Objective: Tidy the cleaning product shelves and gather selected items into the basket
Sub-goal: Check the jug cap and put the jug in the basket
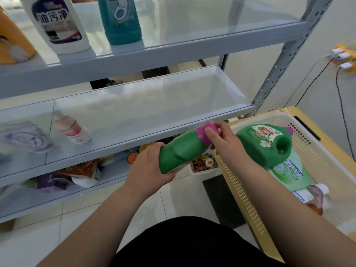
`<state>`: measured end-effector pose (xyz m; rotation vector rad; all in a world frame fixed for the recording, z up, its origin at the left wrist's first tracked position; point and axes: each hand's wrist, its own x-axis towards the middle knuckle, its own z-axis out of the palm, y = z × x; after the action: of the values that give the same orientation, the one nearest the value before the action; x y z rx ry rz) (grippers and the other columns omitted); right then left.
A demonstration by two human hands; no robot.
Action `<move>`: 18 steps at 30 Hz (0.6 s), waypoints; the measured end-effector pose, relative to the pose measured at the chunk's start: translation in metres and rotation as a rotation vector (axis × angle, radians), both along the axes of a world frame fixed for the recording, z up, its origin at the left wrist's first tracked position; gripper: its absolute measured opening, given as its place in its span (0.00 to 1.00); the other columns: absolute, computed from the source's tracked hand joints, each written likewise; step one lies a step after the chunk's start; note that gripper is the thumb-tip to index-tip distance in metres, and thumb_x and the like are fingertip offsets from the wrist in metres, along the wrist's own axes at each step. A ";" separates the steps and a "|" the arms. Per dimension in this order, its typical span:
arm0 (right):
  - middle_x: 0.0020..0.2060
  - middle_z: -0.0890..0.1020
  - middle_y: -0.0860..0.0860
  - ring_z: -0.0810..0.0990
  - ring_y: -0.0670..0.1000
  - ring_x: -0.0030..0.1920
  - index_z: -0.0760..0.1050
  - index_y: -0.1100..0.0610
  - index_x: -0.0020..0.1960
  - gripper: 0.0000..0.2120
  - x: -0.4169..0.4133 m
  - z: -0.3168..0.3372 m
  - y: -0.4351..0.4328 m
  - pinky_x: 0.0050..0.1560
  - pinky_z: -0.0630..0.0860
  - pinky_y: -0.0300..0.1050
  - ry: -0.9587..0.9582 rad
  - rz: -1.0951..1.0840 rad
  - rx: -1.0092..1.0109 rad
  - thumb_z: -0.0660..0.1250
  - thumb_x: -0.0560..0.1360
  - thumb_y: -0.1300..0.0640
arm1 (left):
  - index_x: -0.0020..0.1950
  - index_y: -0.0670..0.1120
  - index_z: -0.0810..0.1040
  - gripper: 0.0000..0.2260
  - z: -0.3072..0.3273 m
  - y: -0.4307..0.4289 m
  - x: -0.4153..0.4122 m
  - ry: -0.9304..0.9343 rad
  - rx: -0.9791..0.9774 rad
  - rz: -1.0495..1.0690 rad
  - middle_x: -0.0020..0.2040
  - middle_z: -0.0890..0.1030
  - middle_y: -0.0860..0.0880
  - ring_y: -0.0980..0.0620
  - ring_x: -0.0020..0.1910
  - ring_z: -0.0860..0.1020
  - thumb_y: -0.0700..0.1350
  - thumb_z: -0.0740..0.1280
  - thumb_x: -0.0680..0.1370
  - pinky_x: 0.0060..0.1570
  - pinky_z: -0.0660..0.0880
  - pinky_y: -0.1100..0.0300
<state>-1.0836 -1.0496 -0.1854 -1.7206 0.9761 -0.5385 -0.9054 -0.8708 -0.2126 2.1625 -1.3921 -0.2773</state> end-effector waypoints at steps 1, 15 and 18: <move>0.49 0.81 0.44 0.81 0.41 0.47 0.72 0.38 0.54 0.13 0.002 -0.001 0.000 0.43 0.74 0.38 0.019 0.003 -0.036 0.62 0.76 0.32 | 0.67 0.56 0.67 0.35 -0.003 0.003 0.002 -0.004 0.003 0.001 0.57 0.74 0.58 0.56 0.55 0.72 0.59 0.78 0.65 0.51 0.68 0.60; 0.37 0.79 0.46 0.79 0.48 0.40 0.75 0.47 0.45 0.11 0.038 0.000 0.009 0.40 0.81 0.49 0.195 -0.022 -0.306 0.62 0.79 0.41 | 0.71 0.54 0.64 0.39 -0.014 0.027 0.007 -0.048 0.078 -0.023 0.59 0.74 0.54 0.57 0.54 0.65 0.65 0.72 0.65 0.55 0.70 0.57; 0.36 0.77 0.47 0.77 0.45 0.38 0.73 0.50 0.46 0.15 0.039 0.001 0.009 0.35 0.74 0.42 0.410 0.107 -0.553 0.57 0.83 0.41 | 0.70 0.56 0.64 0.38 -0.016 0.035 0.026 -0.102 0.069 -0.043 0.60 0.76 0.54 0.56 0.54 0.68 0.62 0.76 0.66 0.54 0.71 0.58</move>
<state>-1.0449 -1.0407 -0.1842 -2.4332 1.0724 -0.4137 -0.8795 -0.8357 -0.2288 2.2327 -1.5071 -0.2372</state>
